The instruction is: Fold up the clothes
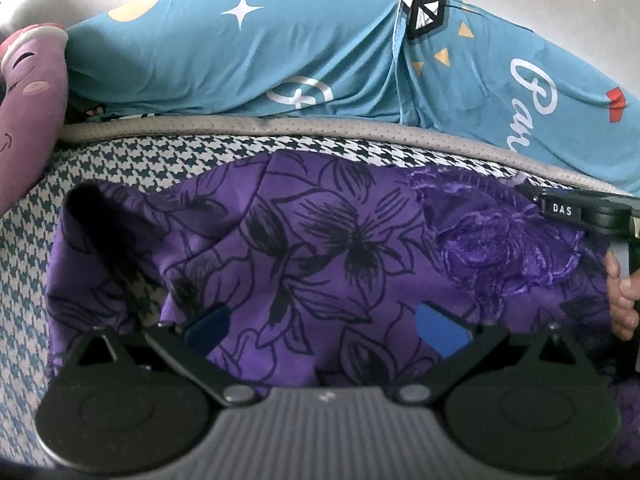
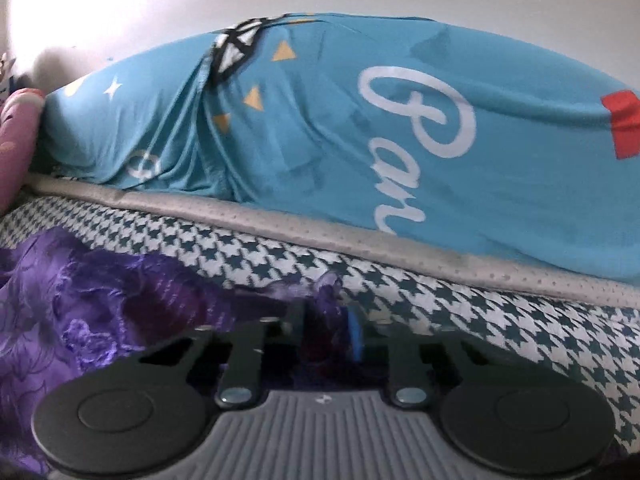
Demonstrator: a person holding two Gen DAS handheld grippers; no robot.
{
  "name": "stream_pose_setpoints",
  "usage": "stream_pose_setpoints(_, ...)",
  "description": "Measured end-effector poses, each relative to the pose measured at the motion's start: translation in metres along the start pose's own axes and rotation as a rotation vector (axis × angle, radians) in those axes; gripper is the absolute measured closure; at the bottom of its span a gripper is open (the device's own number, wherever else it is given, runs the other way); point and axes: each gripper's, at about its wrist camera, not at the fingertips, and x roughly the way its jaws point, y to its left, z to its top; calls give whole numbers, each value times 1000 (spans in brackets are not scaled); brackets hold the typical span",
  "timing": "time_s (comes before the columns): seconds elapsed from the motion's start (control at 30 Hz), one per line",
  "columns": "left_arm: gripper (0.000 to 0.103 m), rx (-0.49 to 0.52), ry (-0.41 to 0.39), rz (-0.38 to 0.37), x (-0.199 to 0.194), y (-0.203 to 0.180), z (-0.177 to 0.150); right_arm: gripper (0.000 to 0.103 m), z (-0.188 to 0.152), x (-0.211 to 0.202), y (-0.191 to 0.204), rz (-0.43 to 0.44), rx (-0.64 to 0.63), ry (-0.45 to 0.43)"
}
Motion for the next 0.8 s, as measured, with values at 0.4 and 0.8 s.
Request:
stream_pose_setpoints(0.4, 0, -24, -10, 47, 3, 2, -2, 89, 17, -27, -27, -218, 319, -275)
stream_pose_setpoints(0.8, 0, -56, -3, 63, 3, 14, -2, 77, 23, -24, -20, -103, 330, -226)
